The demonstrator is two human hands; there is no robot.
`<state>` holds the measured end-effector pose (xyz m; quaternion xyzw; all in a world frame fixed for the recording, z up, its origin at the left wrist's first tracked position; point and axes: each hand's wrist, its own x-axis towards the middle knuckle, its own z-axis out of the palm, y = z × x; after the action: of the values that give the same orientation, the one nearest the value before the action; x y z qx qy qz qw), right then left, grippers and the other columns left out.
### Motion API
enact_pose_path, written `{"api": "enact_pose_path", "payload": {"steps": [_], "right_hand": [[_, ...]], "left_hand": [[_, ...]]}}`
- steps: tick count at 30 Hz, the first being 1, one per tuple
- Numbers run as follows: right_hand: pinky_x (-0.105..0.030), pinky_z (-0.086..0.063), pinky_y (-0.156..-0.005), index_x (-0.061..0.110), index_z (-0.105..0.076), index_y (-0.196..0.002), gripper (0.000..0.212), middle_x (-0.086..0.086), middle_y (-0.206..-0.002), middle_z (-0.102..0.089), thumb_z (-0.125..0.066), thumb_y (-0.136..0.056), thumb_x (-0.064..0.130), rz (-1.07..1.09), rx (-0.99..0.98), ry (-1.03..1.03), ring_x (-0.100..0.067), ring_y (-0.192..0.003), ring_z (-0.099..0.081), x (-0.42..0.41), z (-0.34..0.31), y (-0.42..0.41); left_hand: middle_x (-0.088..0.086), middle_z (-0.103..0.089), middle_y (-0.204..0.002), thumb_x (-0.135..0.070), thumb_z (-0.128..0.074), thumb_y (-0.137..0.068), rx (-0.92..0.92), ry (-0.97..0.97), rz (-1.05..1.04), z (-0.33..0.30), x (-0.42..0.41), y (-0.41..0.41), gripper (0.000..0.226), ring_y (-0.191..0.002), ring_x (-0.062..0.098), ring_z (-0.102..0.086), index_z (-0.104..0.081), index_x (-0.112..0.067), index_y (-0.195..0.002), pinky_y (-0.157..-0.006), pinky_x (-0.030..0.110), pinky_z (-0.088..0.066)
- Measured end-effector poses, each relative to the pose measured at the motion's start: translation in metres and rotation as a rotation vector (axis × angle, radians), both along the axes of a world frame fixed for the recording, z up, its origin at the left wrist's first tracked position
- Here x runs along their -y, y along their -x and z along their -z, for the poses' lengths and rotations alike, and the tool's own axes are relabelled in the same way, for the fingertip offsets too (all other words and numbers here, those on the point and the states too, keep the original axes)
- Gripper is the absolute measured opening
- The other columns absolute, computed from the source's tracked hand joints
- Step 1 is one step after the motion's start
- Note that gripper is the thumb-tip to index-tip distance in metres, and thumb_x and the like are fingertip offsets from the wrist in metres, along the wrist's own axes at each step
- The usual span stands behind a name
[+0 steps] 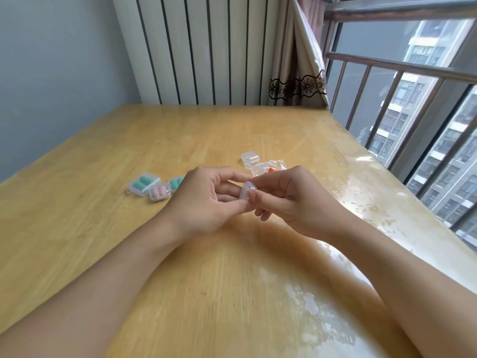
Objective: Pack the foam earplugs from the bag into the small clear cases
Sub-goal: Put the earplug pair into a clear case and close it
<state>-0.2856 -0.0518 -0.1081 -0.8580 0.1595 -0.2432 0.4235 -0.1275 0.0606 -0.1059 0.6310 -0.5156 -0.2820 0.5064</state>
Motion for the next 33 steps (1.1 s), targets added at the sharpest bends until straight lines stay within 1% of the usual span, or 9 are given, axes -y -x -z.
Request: {"api": "enact_pose_path", "payload": {"steps": [5, 8, 13, 16, 18, 22, 27, 30, 33], "right_hand": [[-0.031, -0.06, -0.067, -0.003, -0.071, -0.115, 0.026, -0.016, -0.079, -0.072, -0.054, -0.096, -0.003, 0.039, -0.018, -0.031, -0.014, -0.065, -0.065, 0.01, -0.001, 0.003], [-0.028, -0.056, -0.06, 0.0, -0.072, -0.114, 0.021, -0.01, -0.075, -0.073, -0.063, -0.095, -0.001, 0.074, 0.055, -0.103, -0.017, -0.062, -0.064, 0.023, -0.006, 0.007], [-0.032, -0.057, -0.056, -0.001, -0.075, -0.088, 0.017, -0.022, -0.071, -0.071, -0.082, -0.081, 0.013, 0.095, 0.05, -0.089, -0.02, -0.056, -0.064, 0.018, -0.004, 0.006], [-0.024, -0.048, -0.053, 0.012, -0.079, -0.08, 0.014, -0.001, -0.063, -0.068, -0.083, -0.082, 0.025, 0.302, 0.04, 0.2, -0.005, -0.051, -0.054, 0.026, -0.004, 0.008], [-0.025, -0.039, -0.056, 0.026, -0.079, -0.08, 0.003, 0.01, -0.069, -0.058, -0.082, -0.081, 0.027, 0.421, -0.045, 0.446, -0.005, -0.059, -0.05, 0.034, -0.009, 0.015], [-0.03, -0.041, -0.073, 0.038, -0.075, -0.111, 0.027, 0.006, -0.095, -0.049, -0.075, -0.085, 0.03, 0.453, -0.396, 0.627, -0.015, -0.093, -0.047, 0.031, -0.004, 0.016], [-0.037, -0.046, -0.091, 0.041, -0.072, -0.117, 0.029, -0.001, -0.107, -0.049, -0.051, -0.098, 0.046, 0.456, -0.45, 0.634, -0.025, -0.103, -0.043, 0.025, -0.002, 0.011], [-0.037, -0.046, -0.089, 0.032, -0.079, -0.102, 0.041, -0.002, -0.103, -0.05, -0.042, -0.102, 0.051, 0.476, -0.428, 0.582, -0.026, -0.101, -0.044, 0.025, 0.003, 0.007], [-0.036, -0.047, -0.087, 0.025, -0.08, -0.096, 0.034, -0.003, -0.101, -0.055, -0.053, -0.099, 0.046, 0.461, -0.377, 0.515, -0.026, -0.102, -0.049, 0.027, 0.005, 0.006]], "left_hand": [[0.016, -0.079, -0.093, -0.003, -0.073, -0.086, -0.143, -0.059, 0.036, -0.012, -0.006, -0.004, 0.029, -0.089, 0.025, -0.077, -0.071, -0.008, -0.114, -0.078, 0.026, -0.062], [0.021, -0.076, -0.084, 0.001, -0.064, -0.092, -0.183, -0.085, 0.043, -0.02, -0.008, 0.0, 0.015, -0.078, 0.029, -0.077, -0.068, -0.001, -0.107, -0.06, 0.027, -0.06], [0.004, -0.068, -0.06, -0.004, -0.073, -0.077, 0.278, -0.096, -0.085, -0.005, -0.003, 0.01, 0.014, -0.042, 0.007, -0.056, -0.063, -0.012, -0.07, -0.043, 0.022, -0.042], [-0.007, -0.065, -0.059, -0.017, -0.075, -0.068, 0.558, -0.075, -0.201, 0.003, 0.0, 0.013, 0.017, -0.053, 0.002, -0.057, -0.061, -0.021, -0.061, -0.052, 0.018, -0.043], [-0.011, -0.063, -0.057, -0.025, -0.071, -0.066, 0.602, -0.074, -0.261, 0.004, 0.003, 0.014, 0.016, -0.06, 0.004, -0.06, -0.058, -0.024, -0.059, -0.059, 0.028, -0.052], [-0.01, -0.06, -0.054, -0.037, -0.067, -0.064, 0.701, -0.13, -0.259, 0.006, 0.004, 0.016, 0.018, -0.061, 0.011, -0.061, -0.058, -0.023, -0.057, -0.064, 0.037, -0.056], [-0.009, -0.053, -0.047, -0.044, -0.065, -0.065, 0.646, 0.028, -0.343, 0.01, 0.01, 0.013, 0.031, -0.051, 0.008, -0.053, -0.052, -0.019, -0.051, -0.053, 0.026, -0.047], [-0.013, -0.061, -0.082, -0.044, -0.069, -0.07, 0.575, 0.183, -0.377, 0.009, 0.022, 0.01, 0.019, -0.079, 0.005, -0.057, -0.063, -0.027, -0.077, -0.069, 0.021, -0.044], [-0.01, -0.048, -0.142, -0.05, -0.073, -0.076, 0.604, 0.05, -0.217, 0.01, 0.043, 0.008, 0.06, -0.134, 0.008, -0.04, -0.059, -0.029, -0.13, -0.105, 0.021, -0.032]]}}
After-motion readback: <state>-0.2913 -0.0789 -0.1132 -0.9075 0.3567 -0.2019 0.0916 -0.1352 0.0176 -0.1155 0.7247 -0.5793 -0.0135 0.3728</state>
